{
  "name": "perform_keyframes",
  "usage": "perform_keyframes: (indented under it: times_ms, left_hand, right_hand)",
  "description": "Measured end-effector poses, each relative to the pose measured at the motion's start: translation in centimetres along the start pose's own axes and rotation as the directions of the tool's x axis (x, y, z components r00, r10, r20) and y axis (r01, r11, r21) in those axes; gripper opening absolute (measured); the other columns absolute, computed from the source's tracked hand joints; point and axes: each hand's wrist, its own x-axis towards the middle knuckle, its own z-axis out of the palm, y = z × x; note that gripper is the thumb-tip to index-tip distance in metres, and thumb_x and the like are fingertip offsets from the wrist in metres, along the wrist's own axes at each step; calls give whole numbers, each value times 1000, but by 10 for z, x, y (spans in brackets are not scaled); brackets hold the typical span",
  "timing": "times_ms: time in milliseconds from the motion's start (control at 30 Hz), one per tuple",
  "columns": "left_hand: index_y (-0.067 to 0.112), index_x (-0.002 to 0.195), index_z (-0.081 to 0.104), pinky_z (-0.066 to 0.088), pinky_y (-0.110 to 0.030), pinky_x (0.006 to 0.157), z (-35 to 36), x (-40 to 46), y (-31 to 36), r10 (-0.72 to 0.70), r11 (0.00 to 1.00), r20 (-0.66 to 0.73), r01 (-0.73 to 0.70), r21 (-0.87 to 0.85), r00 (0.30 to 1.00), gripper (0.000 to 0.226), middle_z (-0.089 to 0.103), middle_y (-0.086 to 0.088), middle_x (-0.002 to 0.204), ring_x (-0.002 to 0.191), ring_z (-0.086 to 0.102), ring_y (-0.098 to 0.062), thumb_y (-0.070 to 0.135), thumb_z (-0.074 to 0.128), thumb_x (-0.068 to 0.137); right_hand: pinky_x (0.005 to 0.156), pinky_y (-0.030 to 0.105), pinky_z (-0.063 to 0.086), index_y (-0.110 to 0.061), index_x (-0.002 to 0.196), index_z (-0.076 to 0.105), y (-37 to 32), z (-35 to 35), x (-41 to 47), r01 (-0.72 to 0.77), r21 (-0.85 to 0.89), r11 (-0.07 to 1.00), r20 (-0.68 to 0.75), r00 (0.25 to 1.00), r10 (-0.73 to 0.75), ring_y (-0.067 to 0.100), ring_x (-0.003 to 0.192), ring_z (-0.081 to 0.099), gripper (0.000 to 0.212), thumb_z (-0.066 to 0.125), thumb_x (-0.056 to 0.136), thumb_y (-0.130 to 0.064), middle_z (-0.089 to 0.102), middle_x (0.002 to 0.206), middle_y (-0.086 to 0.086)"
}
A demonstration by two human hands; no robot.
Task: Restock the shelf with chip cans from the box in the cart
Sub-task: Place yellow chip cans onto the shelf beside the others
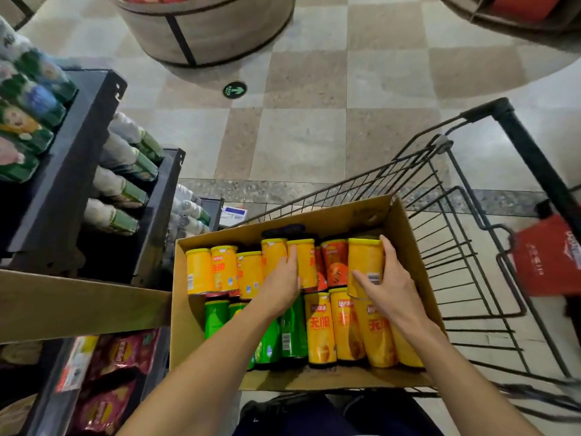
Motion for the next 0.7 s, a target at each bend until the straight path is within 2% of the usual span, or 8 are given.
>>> perform_keyframes:
  times_ms: [133, 200, 300, 467, 567, 633, 700]
  left_hand:
    - [21, 157, 1, 47, -41, 95, 8, 20, 14, -111, 988, -72, 103, -115, 991, 88, 34, -15, 149, 122, 52, -31, 28, 63, 94]
    - [24, 157, -3, 45, -41, 99, 13, 30, 20, -145, 980, -15, 141, -142, 989, 103, 36, -16, 148, 126, 50, -33, 35, 72, 87]
    - [28, 155, -10, 47, -40, 94, 23, 40, 25, -148, 978, 67, 156, -141, 987, 120, 49, -19, 136, 119, 55, -33, 44, 80, 76]
    - [27, 156, 1, 48, -37, 90, 25, 32, 25, -97, 959, 33, 102, -266, 995, 116, 54, -16, 137, 115, 59, -29, 43, 82, 75]
    - [31, 154, 7, 48, -42, 99, 10, 10, 13, -87, 907, 7, 82, -414, 996, 113, 49, -12, 143, 117, 57, -27, 46, 83, 72]
    - [35, 152, 8, 52, -46, 95, -4, -10, 2, -85, 874, -26, 62, -482, 996, 113, 53, -12, 139, 105, 64, -22, 49, 84, 69]
    - [36, 151, 9, 56, -42, 87, -21, -32, -13, -105, 853, -63, 58, -519, 992, 112, 57, -9, 132, 94, 66, -17, 49, 84, 69]
  right_hand:
    - [98, 43, 48, -36, 155, 7, 3, -19, -9, -10, 23, 1000, -51, 999, 11, 26, 128, 51, 92, 66, 86, -53, 46, 146, 7]
    - [101, 43, 46, -39, 155, 7, 6, -23, -13, -23, 28, 999, -51, 998, 24, 26, 132, 47, 93, 66, 86, -54, 44, 149, 5]
    - [101, 41, 46, -41, 154, 6, 12, -26, -21, -16, 32, 999, -53, 998, 17, 24, 133, 47, 93, 67, 85, -56, 42, 151, 2]
    - [99, 39, 47, -41, 154, 6, 15, -27, -24, -1, 16, 1000, -58, 998, 1, 23, 132, 48, 93, 67, 85, -55, 43, 150, 3]
    - [100, 41, 48, -41, 154, 7, 2, -21, -20, 35, 24, 999, -30, 999, -34, 22, 132, 48, 92, 68, 86, -53, 43, 149, 4]
    - [102, 44, 48, -40, 155, 7, -13, -12, -16, 68, 25, 997, 5, 998, -69, 23, 134, 46, 93, 68, 86, -53, 42, 150, 5]
    - [104, 46, 48, -41, 155, 6, -32, 0, -11, 131, 18, 991, 53, 990, -132, 23, 135, 45, 94, 67, 85, -56, 43, 150, 4]
